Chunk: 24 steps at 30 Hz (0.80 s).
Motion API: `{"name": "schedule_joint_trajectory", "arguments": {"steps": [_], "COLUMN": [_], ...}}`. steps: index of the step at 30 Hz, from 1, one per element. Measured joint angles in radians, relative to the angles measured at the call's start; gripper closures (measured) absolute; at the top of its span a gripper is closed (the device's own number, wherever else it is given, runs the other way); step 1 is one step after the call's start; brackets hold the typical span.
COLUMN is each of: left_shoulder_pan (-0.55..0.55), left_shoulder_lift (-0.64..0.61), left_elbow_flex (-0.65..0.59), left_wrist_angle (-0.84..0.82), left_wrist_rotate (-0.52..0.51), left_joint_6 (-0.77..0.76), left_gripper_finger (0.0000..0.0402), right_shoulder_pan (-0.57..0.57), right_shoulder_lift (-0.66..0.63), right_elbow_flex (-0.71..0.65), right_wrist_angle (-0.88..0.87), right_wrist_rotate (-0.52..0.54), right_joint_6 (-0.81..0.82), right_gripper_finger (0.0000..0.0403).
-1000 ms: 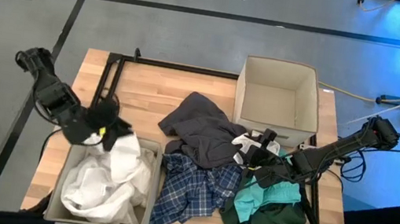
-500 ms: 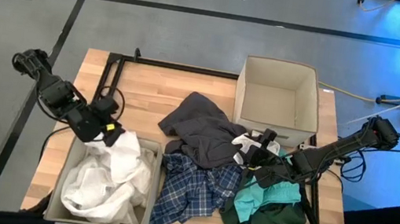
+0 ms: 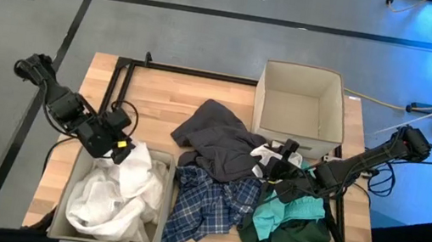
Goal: Sort clothes
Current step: Put the white shirt into the bottom left brown laundry bin
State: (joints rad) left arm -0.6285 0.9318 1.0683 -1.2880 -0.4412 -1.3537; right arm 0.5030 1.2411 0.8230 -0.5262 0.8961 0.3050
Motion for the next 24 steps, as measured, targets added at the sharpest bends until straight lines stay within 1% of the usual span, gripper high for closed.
{"name": "schedule_joint_trajectory", "arguments": {"steps": [4,6,8,13,14,21,24], "left_shoulder_pan": [0.0,0.0,0.0,0.0,0.0,0.0,-0.003], "left_shoulder_lift": [-0.001,-0.001,0.001,0.002,0.002,0.003,0.004], "left_elbow_flex": [0.0,0.0,0.0,0.0,0.0,-0.009,0.0], "left_wrist_angle": [0.036,0.052,0.053,0.047,0.044,0.057,0.105], "left_wrist_rotate": [0.003,0.01,0.01,0.01,0.01,0.01,0.018], "left_joint_6": [0.042,0.083,0.101,0.132,0.137,0.155,0.167], "left_gripper_finger": [0.0272,0.0284,0.0305,0.0382,0.0391,0.04,0.04], "right_shoulder_pan": [0.0,0.0,0.0,0.0,0.0,0.0,0.0], "right_shoulder_lift": [0.0,0.0,0.0,0.0,0.0,0.0,0.0], "right_elbow_flex": [0.0,0.0,0.0,0.0,0.0,0.0,0.0], "right_wrist_angle": [0.0,0.001,0.001,0.001,0.001,0.001,0.001], "right_wrist_rotate": [0.0,0.0,0.0,0.0,0.0,0.0,0.0], "right_joint_6": [0.0,0.0,0.0,0.0,0.0,0.0,0.0], "right_gripper_finger": [0.0139,0.0139,0.0139,0.0139,0.0139,0.0139,0.0139]}}
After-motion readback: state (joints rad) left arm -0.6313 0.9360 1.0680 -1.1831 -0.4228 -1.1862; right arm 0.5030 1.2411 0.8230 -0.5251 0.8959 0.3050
